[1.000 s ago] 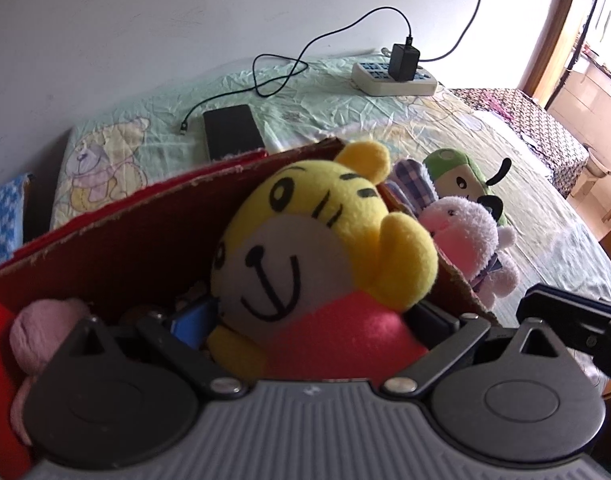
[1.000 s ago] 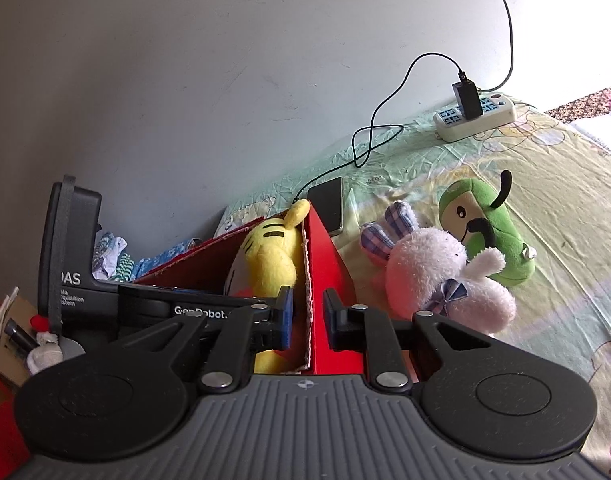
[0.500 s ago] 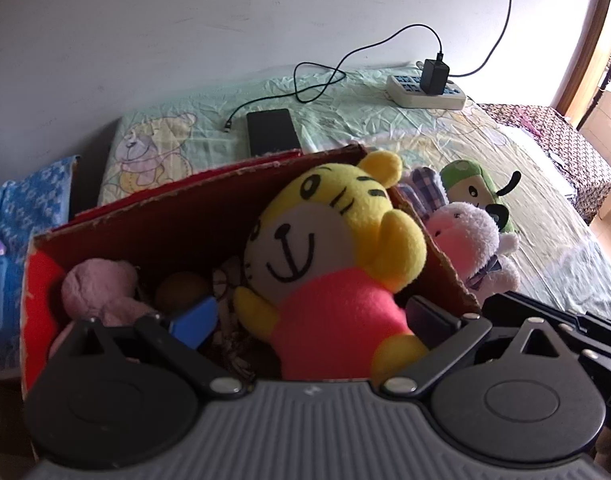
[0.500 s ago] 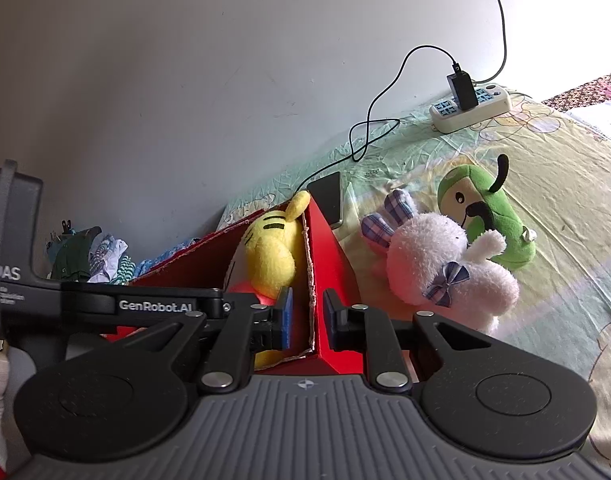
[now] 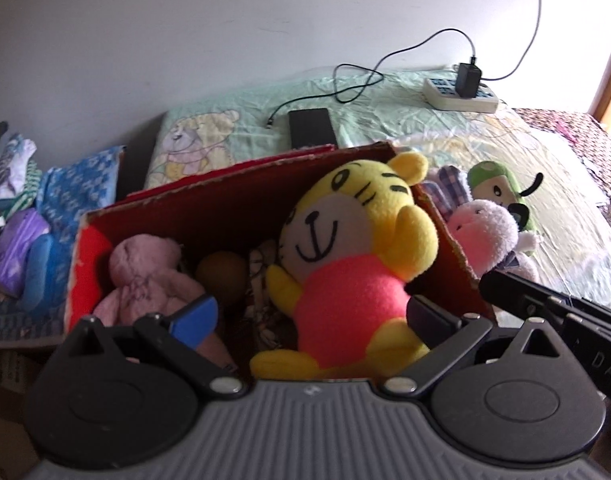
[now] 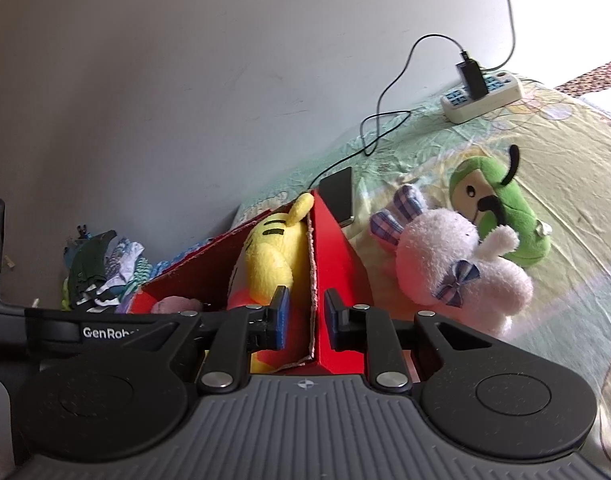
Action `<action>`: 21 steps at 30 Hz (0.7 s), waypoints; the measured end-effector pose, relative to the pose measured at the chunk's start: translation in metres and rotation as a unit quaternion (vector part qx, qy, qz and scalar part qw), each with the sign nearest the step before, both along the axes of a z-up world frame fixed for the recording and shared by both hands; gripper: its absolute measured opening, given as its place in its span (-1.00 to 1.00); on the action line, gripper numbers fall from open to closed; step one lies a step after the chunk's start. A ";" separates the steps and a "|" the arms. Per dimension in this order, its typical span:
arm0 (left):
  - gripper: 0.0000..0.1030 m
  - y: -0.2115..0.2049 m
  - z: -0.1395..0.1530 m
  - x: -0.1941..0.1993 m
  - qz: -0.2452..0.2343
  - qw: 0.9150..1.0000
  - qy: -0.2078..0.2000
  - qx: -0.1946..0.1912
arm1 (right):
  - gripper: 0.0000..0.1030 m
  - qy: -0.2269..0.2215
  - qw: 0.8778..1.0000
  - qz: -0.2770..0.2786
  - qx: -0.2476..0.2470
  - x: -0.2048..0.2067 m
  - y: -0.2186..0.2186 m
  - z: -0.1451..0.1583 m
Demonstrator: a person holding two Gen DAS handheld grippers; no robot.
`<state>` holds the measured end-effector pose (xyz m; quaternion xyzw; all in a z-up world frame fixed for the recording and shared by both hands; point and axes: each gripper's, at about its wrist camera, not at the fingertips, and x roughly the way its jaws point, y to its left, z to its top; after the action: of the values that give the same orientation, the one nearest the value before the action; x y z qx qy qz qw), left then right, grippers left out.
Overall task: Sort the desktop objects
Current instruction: 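Open both grippers and move them to the green plush on the bed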
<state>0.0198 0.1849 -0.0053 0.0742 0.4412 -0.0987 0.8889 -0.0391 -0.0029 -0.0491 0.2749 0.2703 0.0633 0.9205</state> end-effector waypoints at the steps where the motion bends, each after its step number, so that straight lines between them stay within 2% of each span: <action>1: 0.96 0.000 0.000 -0.001 0.009 1.000 0.001 0.002 | -0.59 0.000 1.000 0.007 0.003 0.002 -0.002 -0.001; 7: 0.96 -0.005 0.005 -0.007 0.054 0.998 0.012 -0.008 | -0.52 -0.012 0.998 0.057 0.020 0.010 -0.018 0.004; 12: 0.96 -0.016 0.014 -0.014 0.075 0.996 0.010 -0.037 | -0.47 -0.017 0.997 0.071 0.027 0.011 -0.049 0.008; 21: 0.96 -0.069 0.022 -0.026 0.053 0.995 0.000 -0.087 | -0.45 -0.010 0.997 0.061 0.044 0.010 -0.116 -0.001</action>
<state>-0.0061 0.1158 0.0167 -0.0270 0.4341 -0.0901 0.8960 -0.0293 -0.1192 -0.0498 0.2975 0.2740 0.1340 0.9047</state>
